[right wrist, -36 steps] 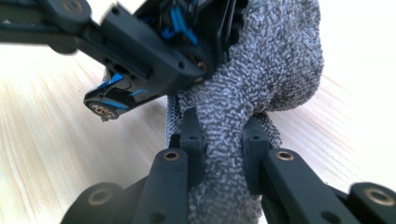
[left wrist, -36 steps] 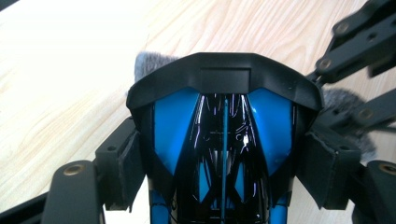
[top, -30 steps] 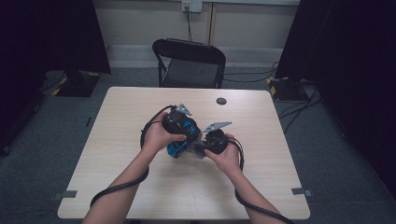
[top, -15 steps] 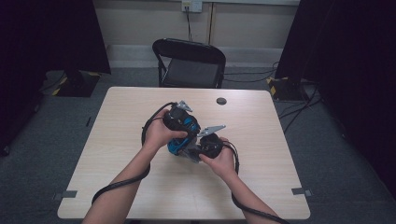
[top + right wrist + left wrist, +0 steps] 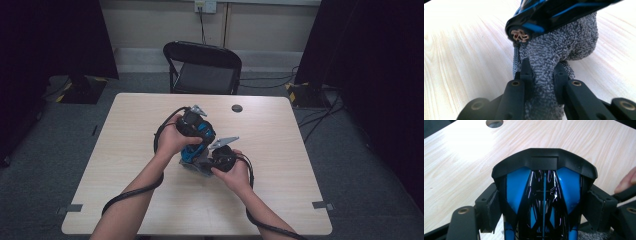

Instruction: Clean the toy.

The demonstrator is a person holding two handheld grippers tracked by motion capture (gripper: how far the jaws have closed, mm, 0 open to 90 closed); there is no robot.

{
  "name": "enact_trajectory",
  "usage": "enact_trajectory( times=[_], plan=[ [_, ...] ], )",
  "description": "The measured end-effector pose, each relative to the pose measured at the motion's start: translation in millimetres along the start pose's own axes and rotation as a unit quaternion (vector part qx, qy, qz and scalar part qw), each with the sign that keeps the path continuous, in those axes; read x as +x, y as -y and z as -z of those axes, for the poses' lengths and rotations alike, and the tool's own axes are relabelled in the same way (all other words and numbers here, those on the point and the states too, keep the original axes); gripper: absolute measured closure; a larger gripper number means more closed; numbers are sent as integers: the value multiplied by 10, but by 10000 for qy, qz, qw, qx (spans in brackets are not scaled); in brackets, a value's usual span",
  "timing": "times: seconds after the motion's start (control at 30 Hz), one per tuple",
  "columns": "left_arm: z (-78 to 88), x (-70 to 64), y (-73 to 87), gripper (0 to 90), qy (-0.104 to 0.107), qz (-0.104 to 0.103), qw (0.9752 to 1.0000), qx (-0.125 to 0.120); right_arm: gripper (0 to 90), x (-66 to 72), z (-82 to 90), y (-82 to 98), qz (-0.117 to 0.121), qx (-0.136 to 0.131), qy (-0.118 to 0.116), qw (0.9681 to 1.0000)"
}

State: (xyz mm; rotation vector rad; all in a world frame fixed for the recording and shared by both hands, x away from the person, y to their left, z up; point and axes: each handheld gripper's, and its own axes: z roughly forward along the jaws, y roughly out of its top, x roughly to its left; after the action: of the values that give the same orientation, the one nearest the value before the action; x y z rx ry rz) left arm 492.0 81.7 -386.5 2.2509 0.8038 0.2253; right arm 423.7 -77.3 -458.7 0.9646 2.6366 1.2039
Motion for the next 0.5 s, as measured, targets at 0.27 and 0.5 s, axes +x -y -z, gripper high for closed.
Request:
enact_trajectory(
  times=[0.27, 0.5],
  plan=[
    [10, 52, -50, 255, -23, 114, 9999, -108, 759, 51, -77, 27, 54, 104, -118, 9999],
    [33, 113, -78, 255, -92, 159, 9997, -140, 759, 77, -120, 59, 150, 257, -174, 9994]
  ],
)
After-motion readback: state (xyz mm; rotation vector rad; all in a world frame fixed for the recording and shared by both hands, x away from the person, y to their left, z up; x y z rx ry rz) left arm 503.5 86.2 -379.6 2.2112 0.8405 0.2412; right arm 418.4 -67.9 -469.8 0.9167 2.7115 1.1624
